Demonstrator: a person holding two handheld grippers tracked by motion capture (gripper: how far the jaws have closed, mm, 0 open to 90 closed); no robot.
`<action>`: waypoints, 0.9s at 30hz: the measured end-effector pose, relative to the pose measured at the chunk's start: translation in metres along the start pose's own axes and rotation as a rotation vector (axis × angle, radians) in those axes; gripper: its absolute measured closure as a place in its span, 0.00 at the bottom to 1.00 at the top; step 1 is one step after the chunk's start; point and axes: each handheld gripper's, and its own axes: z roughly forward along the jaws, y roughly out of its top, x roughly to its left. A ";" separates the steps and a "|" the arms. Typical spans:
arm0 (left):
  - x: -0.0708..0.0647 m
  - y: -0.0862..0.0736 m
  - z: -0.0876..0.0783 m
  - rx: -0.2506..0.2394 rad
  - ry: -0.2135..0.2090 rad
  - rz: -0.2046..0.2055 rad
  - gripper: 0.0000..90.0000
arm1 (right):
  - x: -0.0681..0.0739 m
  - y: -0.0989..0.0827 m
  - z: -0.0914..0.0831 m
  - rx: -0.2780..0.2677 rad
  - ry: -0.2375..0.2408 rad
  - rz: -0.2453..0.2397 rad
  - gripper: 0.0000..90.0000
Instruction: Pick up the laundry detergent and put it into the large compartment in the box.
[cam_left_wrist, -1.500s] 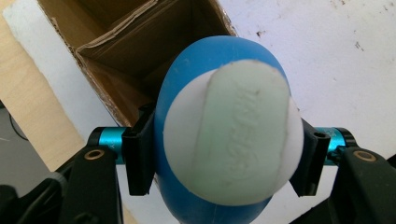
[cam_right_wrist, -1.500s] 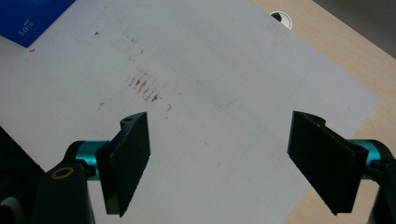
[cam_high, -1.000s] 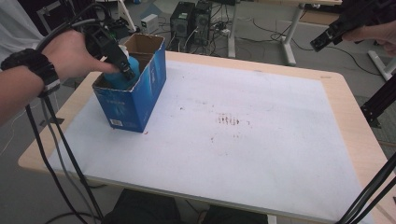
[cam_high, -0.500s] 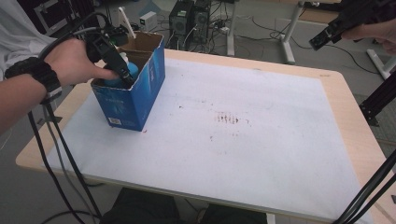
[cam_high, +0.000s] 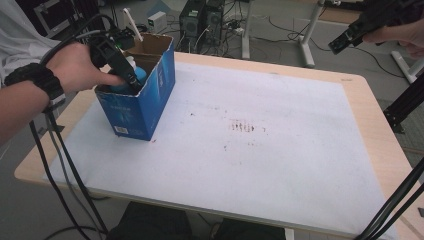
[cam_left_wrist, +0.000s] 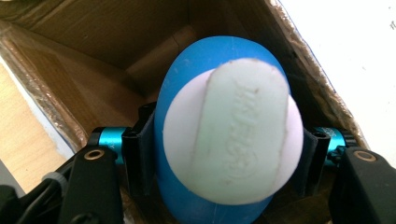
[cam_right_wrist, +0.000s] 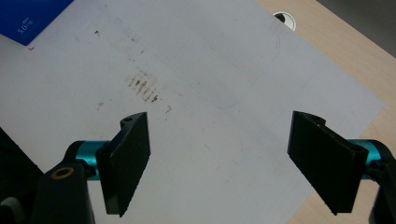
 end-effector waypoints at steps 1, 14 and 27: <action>0.000 0.000 0.000 -0.001 -0.004 0.004 0.42 | -0.001 0.000 0.000 0.001 0.000 -0.002 0.23; 0.002 -0.001 0.002 -0.009 -0.019 0.030 0.42 | -0.001 -0.001 0.002 0.001 0.005 -0.001 0.23; 0.002 -0.001 0.002 -0.003 -0.020 0.036 0.41 | -0.002 -0.003 0.001 0.004 0.008 0.000 0.23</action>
